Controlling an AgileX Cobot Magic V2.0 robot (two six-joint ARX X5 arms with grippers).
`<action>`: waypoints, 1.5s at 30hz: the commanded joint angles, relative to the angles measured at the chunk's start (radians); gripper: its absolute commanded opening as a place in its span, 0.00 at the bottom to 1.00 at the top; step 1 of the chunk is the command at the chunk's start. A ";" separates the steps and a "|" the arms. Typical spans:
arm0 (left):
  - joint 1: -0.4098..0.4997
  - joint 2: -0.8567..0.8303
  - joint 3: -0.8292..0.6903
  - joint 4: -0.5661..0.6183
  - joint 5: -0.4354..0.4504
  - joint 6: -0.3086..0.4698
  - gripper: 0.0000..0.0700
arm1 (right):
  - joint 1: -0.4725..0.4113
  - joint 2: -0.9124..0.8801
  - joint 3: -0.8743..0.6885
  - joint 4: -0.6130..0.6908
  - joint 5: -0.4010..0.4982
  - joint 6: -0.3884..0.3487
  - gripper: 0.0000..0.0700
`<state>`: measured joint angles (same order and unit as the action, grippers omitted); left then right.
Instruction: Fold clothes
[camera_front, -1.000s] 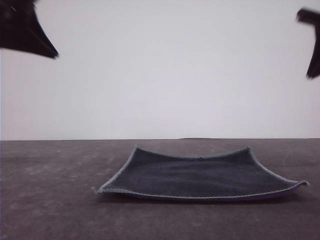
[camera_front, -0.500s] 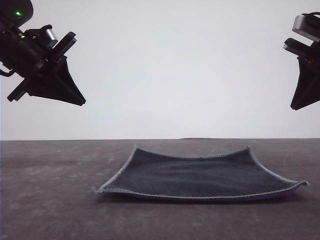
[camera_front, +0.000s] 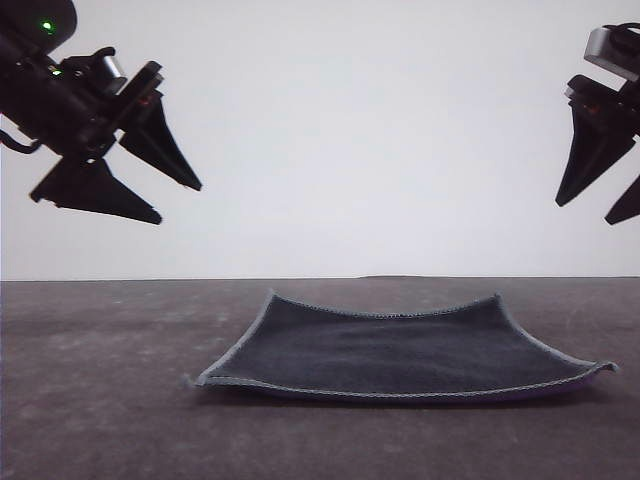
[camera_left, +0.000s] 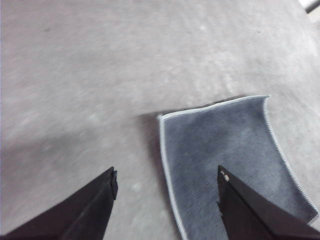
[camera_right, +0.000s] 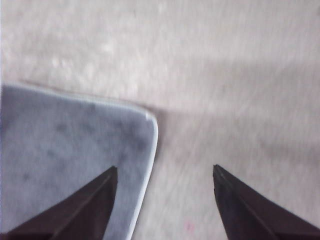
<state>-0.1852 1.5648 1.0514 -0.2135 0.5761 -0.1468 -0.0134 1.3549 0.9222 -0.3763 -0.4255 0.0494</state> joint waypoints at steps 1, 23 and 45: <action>-0.013 0.041 0.022 0.024 0.007 -0.002 0.56 | 0.003 0.036 0.013 0.017 -0.016 0.004 0.55; -0.103 0.468 0.347 0.001 0.052 -0.056 0.55 | 0.034 0.413 0.023 0.327 -0.215 0.109 0.55; -0.149 0.540 0.381 -0.026 0.049 -0.053 0.32 | 0.077 0.450 0.041 0.399 -0.197 0.146 0.31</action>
<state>-0.3276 2.0804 1.4092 -0.2430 0.6201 -0.2028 0.0601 1.7828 0.9440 0.0125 -0.6249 0.1883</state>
